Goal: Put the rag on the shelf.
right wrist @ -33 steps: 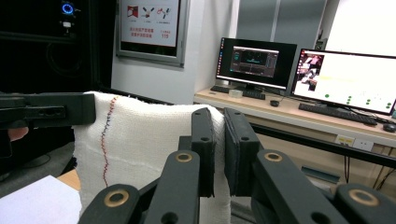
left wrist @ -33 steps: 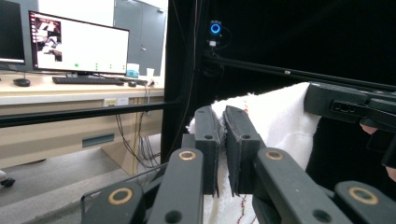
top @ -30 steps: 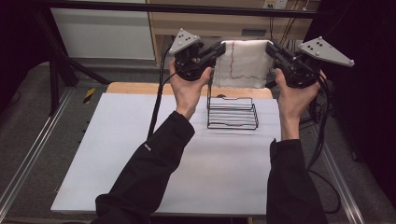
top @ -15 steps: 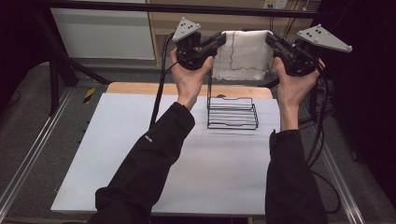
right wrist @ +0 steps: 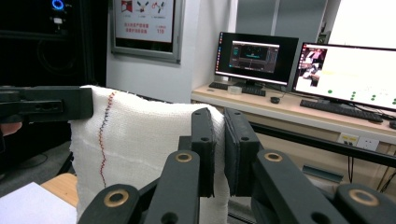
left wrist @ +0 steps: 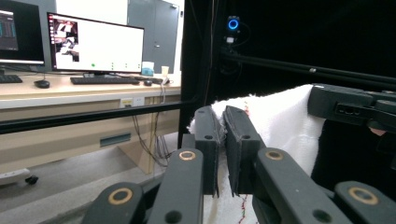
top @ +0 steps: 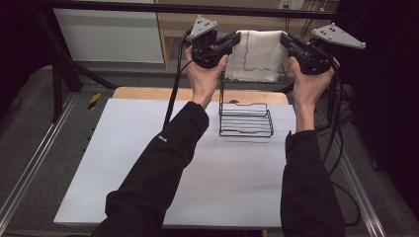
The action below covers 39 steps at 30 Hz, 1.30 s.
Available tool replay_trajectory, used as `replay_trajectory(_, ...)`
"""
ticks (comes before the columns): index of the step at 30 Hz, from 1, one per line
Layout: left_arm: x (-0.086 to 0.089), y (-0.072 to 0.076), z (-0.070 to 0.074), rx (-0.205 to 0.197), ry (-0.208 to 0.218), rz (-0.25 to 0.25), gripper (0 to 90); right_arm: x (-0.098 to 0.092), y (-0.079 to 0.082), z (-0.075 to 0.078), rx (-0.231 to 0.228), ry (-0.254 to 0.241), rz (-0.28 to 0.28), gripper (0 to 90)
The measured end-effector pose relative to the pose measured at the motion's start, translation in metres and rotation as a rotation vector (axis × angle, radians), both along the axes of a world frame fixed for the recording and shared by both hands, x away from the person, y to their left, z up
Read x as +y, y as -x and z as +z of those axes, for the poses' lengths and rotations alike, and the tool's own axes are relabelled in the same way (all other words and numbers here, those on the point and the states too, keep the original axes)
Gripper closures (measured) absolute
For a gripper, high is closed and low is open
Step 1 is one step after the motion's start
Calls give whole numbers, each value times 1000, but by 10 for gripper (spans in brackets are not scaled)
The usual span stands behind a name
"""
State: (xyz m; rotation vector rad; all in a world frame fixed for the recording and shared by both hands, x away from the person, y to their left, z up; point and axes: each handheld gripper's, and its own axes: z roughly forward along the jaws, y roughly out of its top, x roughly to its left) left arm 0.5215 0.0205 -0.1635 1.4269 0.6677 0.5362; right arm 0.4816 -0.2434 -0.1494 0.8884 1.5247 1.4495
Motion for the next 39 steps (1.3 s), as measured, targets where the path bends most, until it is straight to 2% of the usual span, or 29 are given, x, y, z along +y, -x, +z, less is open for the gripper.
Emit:
replay_trajectory(7, 1, -13, -9, 20, -10, 9, 837, 3, -10, -4, 17, 27, 0, 835)
replay_trajectory(13, 2, -18, -13, 33, -18, 18, 837, 4, -19, -10, 37, 22, 5, 835)
replay_trajectory(20, -2, -17, -23, 36, -31, 4, 837, 0, -23, -20, 57, 7, 5, 834)
replay_trajectory(29, -7, -16, -35, 47, -66, -2, 837, -6, -24, -34, 86, 16, 2, 833)
replay_trajectory(39, -11, -7, -51, 49, -103, -22, 837, -12, -17, -50, 112, 17, 7, 833)
